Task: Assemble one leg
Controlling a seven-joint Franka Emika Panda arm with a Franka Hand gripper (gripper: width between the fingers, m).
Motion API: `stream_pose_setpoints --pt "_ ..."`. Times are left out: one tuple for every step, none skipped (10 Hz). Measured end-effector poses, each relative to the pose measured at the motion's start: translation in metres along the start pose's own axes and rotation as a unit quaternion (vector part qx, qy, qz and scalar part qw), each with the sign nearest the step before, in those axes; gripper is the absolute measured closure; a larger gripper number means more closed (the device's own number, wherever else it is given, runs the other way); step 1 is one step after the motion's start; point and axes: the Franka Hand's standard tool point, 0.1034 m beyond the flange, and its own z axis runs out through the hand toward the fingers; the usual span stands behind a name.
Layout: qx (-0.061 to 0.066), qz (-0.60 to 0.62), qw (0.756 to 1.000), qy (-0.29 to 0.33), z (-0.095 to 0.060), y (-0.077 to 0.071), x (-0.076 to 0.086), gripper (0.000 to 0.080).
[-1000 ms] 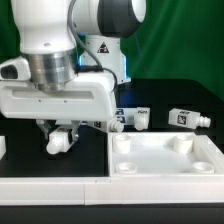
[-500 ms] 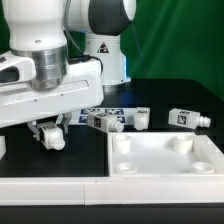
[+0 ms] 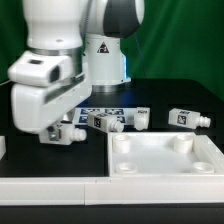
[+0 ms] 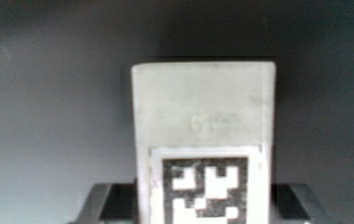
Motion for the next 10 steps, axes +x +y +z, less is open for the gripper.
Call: stream_pose_setpoints --pt "0.0 -0.019 1.0 -0.005 -0.001 0.001 -0.007 0.0514" --pt "0.001 -0.043 0.999 -0.011 0.0 0.0 -0.009 0.0514" --pt "0.001 -0.078 0.997 -0.015 0.0 0.001 -0.011 0.0514" --pt "0.002 -0.129 0.992 -0.019 0.0 0.001 -0.014 0.0514" --pt "0.005 -0.24 0.971 -0.02 -0.002 -0.002 -0.017 0.0514" --pt "0.01 -0.33 0.944 -0.027 -0.002 -0.004 -0.016 0.0514" --pt "0.011 -0.379 0.925 -0.032 -0.001 -0.005 -0.017 0.0514" --pt "0.015 -0.393 0.919 -0.032 -0.002 -0.004 -0.025 0.0514" --pt "0.018 -0.42 0.906 -0.04 -0.001 -0.004 -0.029 0.0514" --pt "0.021 -0.445 0.894 -0.046 -0.001 -0.003 -0.031 0.0514"
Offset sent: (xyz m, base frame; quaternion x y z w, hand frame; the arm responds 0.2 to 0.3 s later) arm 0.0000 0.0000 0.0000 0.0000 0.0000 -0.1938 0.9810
